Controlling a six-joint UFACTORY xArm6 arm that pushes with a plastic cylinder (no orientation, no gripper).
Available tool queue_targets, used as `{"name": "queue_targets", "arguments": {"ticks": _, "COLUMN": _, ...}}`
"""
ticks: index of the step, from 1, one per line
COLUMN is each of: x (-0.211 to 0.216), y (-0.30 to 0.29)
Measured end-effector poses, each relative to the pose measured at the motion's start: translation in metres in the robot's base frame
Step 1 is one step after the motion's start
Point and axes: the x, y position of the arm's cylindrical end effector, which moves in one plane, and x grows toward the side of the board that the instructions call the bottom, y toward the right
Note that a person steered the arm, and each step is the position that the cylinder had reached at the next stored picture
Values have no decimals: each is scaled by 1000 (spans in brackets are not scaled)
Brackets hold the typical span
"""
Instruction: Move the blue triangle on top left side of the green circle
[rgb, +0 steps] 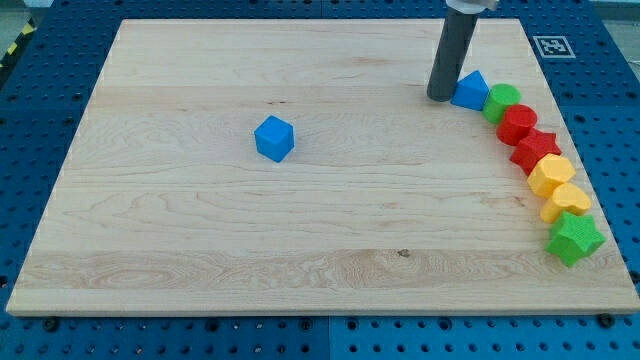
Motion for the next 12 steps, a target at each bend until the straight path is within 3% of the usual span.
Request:
{"name": "queue_targets", "arguments": {"ticks": 7, "x": -8, "y": 10}}
{"name": "queue_targets", "arguments": {"ticks": 9, "x": 35, "y": 10}}
{"name": "queue_targets", "arguments": {"ticks": 12, "x": 26, "y": 14}}
